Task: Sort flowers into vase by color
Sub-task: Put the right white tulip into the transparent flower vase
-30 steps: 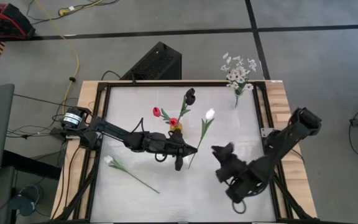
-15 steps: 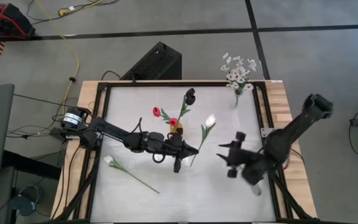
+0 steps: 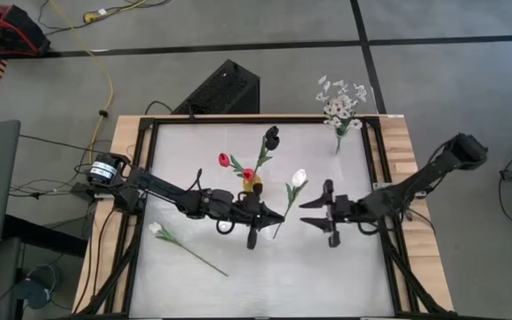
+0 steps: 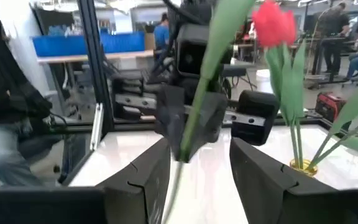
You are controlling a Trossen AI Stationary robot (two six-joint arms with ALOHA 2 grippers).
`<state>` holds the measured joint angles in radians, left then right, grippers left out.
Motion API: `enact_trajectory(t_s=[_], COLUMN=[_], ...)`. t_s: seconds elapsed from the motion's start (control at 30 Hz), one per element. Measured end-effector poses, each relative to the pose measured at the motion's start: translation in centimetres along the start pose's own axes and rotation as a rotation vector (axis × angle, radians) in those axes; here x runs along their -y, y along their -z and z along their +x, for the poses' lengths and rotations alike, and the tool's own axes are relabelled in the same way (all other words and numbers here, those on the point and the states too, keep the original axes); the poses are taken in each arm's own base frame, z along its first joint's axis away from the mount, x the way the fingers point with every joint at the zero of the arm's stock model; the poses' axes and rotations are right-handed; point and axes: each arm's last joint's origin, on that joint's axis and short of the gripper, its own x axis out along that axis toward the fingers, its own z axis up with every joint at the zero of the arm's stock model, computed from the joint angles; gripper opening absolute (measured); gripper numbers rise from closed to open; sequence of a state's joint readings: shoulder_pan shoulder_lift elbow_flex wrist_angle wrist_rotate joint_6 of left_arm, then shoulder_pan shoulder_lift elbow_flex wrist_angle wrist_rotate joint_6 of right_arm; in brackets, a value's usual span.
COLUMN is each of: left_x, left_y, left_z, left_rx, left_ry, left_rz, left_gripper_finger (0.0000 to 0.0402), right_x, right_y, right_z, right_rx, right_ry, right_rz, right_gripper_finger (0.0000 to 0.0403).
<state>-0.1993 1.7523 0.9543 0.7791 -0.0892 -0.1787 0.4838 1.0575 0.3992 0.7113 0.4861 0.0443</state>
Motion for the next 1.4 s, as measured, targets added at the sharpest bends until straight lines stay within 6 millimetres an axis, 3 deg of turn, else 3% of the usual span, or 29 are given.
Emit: enact_trajectory(t_s=[0.27, 0.47, 0.6, 0.73, 0.83, 1.0, 1.2, 1.4], left_x=[-0.1, -0.1, -0.3, -0.3, -0.3, -0.5, -0.4, 2.1], left_y=[0.0, 0.0, 0.0, 0.0, 0.0, 0.4, 1.7, 2.8], left_z=[0.0, 0.0, 0.0, 0.0, 0.0, 0.0, -0.2, -0.7], left_rx=[-0.002, 0.001, 0.009, 0.01, 0.006, -0.037, -0.17, -0.233], left_ry=[0.002, -0.014, -0.068, -0.092, -0.1, -0.119, -0.118, -0.138], left_rz=[0.028, 0.044, 0.061, 0.109, 0.126, 0.121, 0.133, 0.205], left_gripper_finger=[0.0, 0.0, 0.0, 0.0001, 0.0011, 0.0046, 0.0088, 0.0099], right_x=[0.6, 0.6, 0.5, 0.4, 0.6, 1.6, 3.5, 5.8], right_y=[-0.3, -0.7, -0.9, -0.9, -0.9, -2.3, -4.4, -6.3], right_z=[3.6, 4.9, 4.8, 4.8, 4.5, 2.6, -1.6, -6.4], right_rx=[0.052, 0.051, 0.057, 0.052, 0.027, -0.042, -0.117, -0.081], right_ry=[-0.095, -0.093, -0.095, -0.094, -0.078, 0.04, 0.209, 0.467], right_rz=[-0.056, -0.063, -0.06, -0.064, -0.084, -0.122, -0.162, -0.136], right_gripper_finger=[0.0191, 0.018, 0.0126, 0.0037, 0.0024, 0.0026, 0.0025, 0.0025])
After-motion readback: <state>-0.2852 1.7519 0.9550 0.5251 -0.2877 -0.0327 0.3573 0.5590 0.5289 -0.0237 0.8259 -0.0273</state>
